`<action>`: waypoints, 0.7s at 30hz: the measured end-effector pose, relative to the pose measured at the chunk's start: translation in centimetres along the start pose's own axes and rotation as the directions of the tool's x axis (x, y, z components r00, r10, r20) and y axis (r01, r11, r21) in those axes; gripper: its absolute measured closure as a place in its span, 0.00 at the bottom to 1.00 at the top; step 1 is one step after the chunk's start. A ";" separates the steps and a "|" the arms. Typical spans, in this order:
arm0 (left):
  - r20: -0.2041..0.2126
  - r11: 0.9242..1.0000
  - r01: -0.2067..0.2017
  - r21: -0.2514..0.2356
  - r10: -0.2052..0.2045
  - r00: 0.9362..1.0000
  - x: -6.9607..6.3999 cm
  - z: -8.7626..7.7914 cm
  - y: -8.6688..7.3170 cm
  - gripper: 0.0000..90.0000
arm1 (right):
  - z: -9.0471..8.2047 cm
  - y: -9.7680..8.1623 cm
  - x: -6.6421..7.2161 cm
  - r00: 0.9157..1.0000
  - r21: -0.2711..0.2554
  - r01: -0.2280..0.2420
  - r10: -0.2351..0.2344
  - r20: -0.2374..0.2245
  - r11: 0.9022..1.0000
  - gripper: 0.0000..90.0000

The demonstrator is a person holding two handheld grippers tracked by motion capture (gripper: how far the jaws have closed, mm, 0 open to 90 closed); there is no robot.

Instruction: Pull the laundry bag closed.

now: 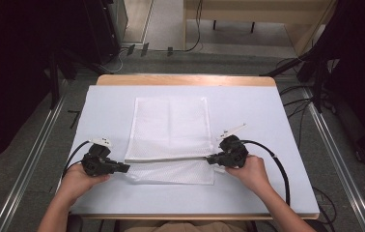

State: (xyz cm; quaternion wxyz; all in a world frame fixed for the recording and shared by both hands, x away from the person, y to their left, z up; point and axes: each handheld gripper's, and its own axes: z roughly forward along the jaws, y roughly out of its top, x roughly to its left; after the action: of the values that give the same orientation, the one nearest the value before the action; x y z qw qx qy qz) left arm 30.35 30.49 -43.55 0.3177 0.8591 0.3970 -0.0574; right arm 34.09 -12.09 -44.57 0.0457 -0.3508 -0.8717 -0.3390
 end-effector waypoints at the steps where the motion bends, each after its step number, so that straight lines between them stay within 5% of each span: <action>1: 0.006 1.000 0.001 -0.001 -0.001 1.000 0.0 0.1 0.0 0.99 | 0.0 0.0 0.0 1.000 0.000 0.004 -0.004 0.004 1.000 0.99; 11: 0.022 1.000 -0.018 -0.013 0.018 1.000 -0.2 0.1 -0.1 0.96 | 0.1 0.0 0.1 0.999 -0.004 0.034 -0.034 0.006 0.999 0.98; 15: 0.006 0.998 -0.020 -0.054 0.020 1.000 -0.2 0.1 0.0 0.71 | 0.1 0.1 0.3 0.999 -0.022 0.050 -0.050 0.003 0.999 0.97; 21: -0.024 0.989 -0.028 -0.146 0.025 0.999 -0.4 -0.5 0.2 0.57 | 0.0 0.2 0.3 0.998 -0.056 0.065 -0.064 0.020 0.996 0.81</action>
State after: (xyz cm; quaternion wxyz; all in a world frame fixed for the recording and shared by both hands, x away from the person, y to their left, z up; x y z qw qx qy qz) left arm 30.14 30.38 -42.90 0.3763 0.8393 0.3922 -0.0145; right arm 33.98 -11.80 -44.34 0.0170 -0.3266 -0.8730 -0.3618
